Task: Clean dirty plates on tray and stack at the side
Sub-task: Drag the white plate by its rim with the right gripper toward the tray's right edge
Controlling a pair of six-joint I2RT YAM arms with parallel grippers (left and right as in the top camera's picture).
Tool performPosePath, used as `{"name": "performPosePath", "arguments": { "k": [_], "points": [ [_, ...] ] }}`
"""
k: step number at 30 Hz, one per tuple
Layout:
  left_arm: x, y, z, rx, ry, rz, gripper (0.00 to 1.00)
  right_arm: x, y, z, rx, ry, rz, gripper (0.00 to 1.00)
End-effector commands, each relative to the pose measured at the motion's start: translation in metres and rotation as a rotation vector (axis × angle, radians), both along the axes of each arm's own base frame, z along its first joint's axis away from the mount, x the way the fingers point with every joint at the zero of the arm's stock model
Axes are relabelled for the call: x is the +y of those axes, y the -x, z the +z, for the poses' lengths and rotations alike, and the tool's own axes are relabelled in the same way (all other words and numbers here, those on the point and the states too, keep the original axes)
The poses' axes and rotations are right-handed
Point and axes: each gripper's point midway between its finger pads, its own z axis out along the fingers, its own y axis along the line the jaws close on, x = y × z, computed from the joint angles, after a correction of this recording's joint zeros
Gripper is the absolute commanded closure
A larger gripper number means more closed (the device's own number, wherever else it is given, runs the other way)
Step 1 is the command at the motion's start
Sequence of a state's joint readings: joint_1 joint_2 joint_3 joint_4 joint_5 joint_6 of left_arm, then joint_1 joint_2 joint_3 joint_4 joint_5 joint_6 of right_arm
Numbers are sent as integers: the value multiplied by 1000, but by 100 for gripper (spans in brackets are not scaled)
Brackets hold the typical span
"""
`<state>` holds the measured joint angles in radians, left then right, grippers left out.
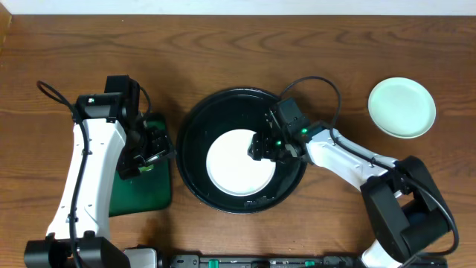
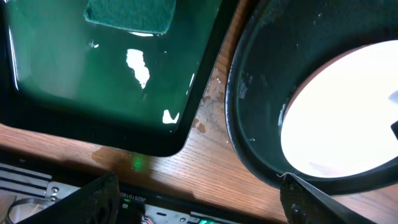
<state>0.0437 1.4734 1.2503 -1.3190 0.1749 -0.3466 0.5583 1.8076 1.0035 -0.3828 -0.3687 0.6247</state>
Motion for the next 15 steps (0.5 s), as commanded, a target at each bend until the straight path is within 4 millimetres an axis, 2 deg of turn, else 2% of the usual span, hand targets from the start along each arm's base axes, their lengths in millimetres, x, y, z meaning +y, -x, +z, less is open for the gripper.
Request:
{"name": "performPosePath", "arguments": {
  "k": [1,3,4,6,11,15],
  "points": [
    [0,3,0,8,-2,0,17,17,13,-6,37,-39,39,50],
    [0,3,0,9,-2,0,17,19,14,-6,37,-38,36,58],
    [0,3,0,10,-2,0,17,19,14,-6,37,-38,39,68],
    [0,4,0,12,-2,0,17,19,15,-6,36,-34,39,99],
    [0,7,0,26,-2,0,17,14,11,-9,15,0,26,99],
    [0,8,1,27,-2,0,17,16,4,-6,-53,-3,86,99]
  ]
}}
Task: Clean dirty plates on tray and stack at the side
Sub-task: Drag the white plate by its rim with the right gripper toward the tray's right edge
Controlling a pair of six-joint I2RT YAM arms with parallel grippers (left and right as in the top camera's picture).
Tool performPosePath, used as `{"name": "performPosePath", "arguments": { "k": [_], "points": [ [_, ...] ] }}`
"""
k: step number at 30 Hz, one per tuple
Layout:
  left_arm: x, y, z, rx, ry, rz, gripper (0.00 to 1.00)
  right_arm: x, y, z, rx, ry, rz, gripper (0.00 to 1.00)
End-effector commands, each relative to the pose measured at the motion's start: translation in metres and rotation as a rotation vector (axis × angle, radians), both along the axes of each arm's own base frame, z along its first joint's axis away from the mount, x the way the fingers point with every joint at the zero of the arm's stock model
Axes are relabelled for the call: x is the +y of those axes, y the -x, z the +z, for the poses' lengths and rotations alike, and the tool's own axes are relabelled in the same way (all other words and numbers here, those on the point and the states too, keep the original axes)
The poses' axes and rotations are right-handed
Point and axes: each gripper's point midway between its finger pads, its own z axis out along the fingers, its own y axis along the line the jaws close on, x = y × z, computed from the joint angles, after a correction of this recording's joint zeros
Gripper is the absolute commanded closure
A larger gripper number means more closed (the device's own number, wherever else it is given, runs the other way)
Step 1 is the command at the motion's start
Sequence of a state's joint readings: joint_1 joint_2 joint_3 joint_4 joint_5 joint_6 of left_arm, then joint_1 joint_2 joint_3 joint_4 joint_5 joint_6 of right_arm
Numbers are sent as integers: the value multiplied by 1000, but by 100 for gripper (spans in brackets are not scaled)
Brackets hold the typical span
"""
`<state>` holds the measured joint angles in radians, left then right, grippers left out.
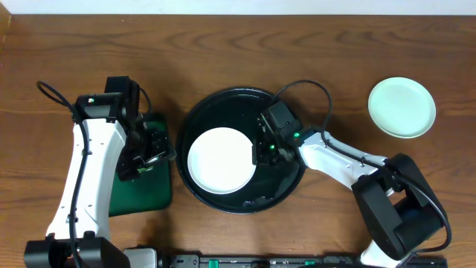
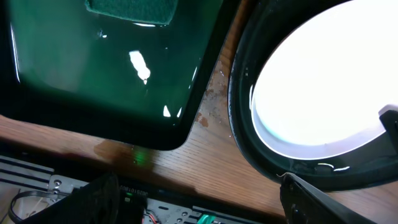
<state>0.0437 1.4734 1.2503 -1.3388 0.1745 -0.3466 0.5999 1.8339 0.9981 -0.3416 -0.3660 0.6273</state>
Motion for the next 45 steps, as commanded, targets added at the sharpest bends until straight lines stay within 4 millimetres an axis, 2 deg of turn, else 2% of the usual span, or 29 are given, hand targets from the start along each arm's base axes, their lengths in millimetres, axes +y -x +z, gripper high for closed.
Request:
{"name": "performPosePath", "arguments": {
  "k": [1,6,12,16,18,19,21,22,24,27,29,31,32,35,40,45],
  "points": [
    [0,3,0,8,-2,0,17,1,-5,3,-58,9,43,99],
    [0,3,0,11,-2,0,17,-13,-23,19,-189,88,32,99],
    [0,3,0,10,-2,0,17,-39,-38,61,-372,202,24,99],
    [0,3,0,10,-2,0,17,-53,-39,89,-466,253,47,99],
    [0,3,0,10,-2,0,17,-54,-34,97,-464,242,42,99],
    [0,3,0,10,-2,0,17,-56,-31,98,-437,229,7,95],
    [0,3,0,10,-2,0,17,-64,-19,91,-286,199,-203,30],
    [0,3,0,10,-2,0,17,-68,-10,83,-188,190,-316,26],
    [0,3,0,10,-2,0,17,-69,9,69,-24,178,-453,30],
    [0,3,0,10,-2,0,17,-55,17,57,74,137,-495,14],
    [0,3,0,11,-2,0,17,-42,15,51,78,108,-476,18],
    [0,4,0,12,-2,0,17,-29,14,45,82,85,-449,32],
    [0,4,0,14,-2,0,17,-22,13,41,86,73,-436,34],
    [0,4,0,14,-2,0,17,-11,16,26,119,71,-442,35],
    [0,4,0,14,-2,0,17,-4,29,-6,220,115,-502,37],
    [0,4,0,14,-1,0,17,11,31,-20,256,81,-485,60]
  ]
}}
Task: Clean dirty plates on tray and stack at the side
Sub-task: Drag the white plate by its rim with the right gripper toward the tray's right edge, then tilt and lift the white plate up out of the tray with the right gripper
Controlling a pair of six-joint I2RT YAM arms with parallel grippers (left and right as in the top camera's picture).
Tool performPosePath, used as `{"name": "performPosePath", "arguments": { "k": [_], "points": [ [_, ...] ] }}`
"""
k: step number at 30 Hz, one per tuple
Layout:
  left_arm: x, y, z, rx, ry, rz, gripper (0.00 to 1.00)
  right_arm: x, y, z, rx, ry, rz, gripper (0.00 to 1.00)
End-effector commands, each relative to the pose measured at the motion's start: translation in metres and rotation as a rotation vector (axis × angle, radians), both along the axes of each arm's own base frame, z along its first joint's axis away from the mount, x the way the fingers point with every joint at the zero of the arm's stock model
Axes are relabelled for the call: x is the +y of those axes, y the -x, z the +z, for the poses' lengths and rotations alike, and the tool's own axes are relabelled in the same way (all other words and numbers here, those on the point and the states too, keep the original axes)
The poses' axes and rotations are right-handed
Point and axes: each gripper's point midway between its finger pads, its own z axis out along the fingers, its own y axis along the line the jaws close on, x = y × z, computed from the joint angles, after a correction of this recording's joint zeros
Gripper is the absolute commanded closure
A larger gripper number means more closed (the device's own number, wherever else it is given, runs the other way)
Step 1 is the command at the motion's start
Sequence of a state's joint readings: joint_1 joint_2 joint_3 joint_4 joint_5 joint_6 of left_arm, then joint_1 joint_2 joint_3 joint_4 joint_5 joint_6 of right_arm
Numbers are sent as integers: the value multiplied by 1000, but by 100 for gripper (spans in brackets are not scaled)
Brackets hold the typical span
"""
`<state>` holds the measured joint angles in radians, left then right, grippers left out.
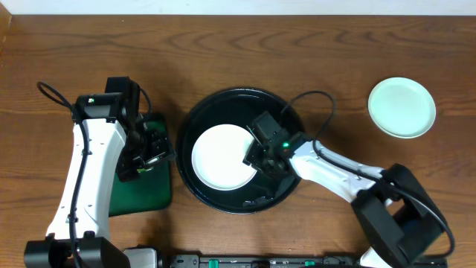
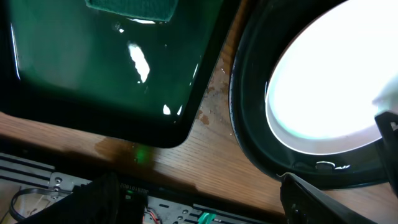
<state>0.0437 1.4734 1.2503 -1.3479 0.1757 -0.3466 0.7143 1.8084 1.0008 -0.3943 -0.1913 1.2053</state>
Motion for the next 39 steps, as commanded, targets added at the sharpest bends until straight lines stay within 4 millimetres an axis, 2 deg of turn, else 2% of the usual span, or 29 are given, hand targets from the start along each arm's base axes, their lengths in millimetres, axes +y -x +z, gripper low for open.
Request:
{"name": "performPosePath", "arguments": {
  "k": [1,3,5,7,11,20,30,39],
  "points": [
    [0,2,0,5,-3,0,17,7,13,-18,80,-14,-23,67],
    [0,2,0,5,-3,0,17,11,8,-17,61,-33,-22,78],
    [0,2,0,5,-3,0,17,14,5,-15,48,-47,-26,94],
    [0,2,0,5,-3,0,17,15,4,-14,51,-54,-46,99],
    [0,2,0,6,-3,0,17,12,1,-15,36,-38,-49,99],
    [0,4,0,13,-3,0,17,-10,-28,-14,-219,150,169,99],
    [0,4,0,13,-3,0,17,-35,-59,13,-460,376,333,99],
    [0,4,0,12,-3,0,17,-56,-76,59,-618,535,380,99]
  ]
}}
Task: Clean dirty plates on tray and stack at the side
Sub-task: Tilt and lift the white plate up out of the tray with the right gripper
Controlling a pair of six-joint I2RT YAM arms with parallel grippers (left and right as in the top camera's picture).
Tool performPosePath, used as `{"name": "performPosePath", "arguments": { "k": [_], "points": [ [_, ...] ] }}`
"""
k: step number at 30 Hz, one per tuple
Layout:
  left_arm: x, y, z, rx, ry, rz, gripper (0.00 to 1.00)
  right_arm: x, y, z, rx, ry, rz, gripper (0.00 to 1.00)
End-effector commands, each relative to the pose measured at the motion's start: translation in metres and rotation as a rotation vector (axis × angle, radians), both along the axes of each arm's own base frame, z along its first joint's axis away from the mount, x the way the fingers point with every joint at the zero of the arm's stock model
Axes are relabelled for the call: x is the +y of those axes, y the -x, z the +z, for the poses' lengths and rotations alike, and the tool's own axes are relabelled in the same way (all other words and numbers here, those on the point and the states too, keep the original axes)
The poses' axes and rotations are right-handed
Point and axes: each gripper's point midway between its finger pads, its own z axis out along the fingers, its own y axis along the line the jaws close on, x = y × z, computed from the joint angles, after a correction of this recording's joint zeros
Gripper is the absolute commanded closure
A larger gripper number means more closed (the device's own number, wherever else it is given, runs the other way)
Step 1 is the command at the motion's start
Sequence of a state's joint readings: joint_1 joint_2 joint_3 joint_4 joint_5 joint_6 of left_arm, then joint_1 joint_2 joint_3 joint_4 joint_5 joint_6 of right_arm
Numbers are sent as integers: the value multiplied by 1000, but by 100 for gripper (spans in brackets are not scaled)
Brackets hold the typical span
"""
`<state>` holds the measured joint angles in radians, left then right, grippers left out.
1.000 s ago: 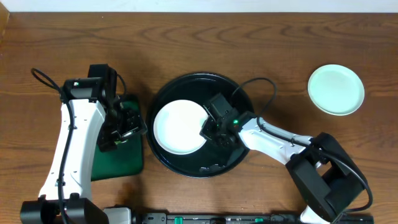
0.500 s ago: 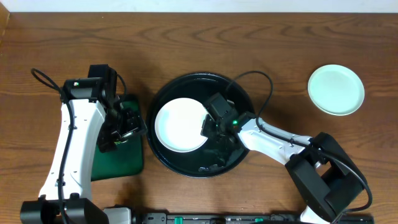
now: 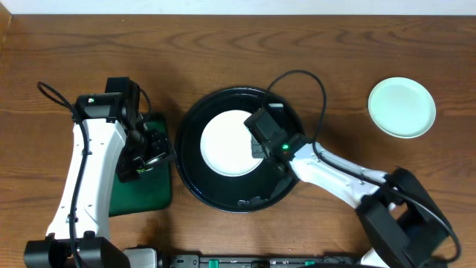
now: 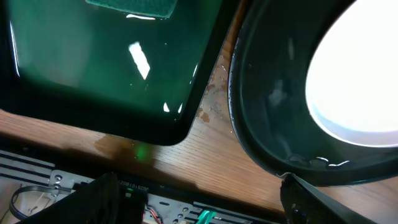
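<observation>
A white plate [image 3: 227, 143] lies inside the round black tray [image 3: 195, 175], toward its upper middle; the left wrist view shows it as a bright patch [image 4: 360, 74]. My right gripper [image 3: 258, 140] is at the plate's right rim, shut on that rim, its fingertips hidden under the wrist. My left gripper [image 4: 199, 202] hangs open over the edge of the dark green tray [image 3: 141, 195], nothing between its fingers [image 4: 93, 199]. A green sponge [image 4: 130, 6] lies in that tray's water.
A pale green plate [image 3: 402, 108] sits alone on the wooden table at the far right. The green tray [image 4: 93, 62] holds shiny water and stands right beside the black tray's rim [image 4: 249, 143]. Rails run along the table's front edge.
The right gripper has moved toward the back of the black tray, and the white plate has shifted up and slightly right with it. The left arm has not moved.
The plate first lay at the tray's lower right with the right gripper at its right rim. Then it was at the tray's left side, then a little back toward the middle, and now in the upper middle. The left gripper stayed open over the green tray.
</observation>
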<state>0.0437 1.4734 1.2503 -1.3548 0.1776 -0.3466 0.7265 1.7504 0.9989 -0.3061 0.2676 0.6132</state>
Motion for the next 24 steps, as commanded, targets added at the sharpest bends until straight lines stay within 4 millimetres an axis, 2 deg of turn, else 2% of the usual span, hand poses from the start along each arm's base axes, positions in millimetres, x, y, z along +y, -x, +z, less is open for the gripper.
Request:
{"name": "performPosePath", "arguments": {
  "k": [1,9,12,16,24],
  "points": [
    [0,2,0,5,-5,0,16,-17,-11,34,-129,100,20,99],
    [0,0,0,-3,-6,-1,17,-20,-10,96,-253,62,72,99],
    [0,-1,0,-7,-6,0,17,-22,-10,115,-311,101,135,99],
    [1,-3,0,-14,-6,0,16,-24,-12,127,-363,211,250,99],
    [1,-3,0,-17,-6,0,17,-43,-21,138,-431,460,324,99]
  ]
}}
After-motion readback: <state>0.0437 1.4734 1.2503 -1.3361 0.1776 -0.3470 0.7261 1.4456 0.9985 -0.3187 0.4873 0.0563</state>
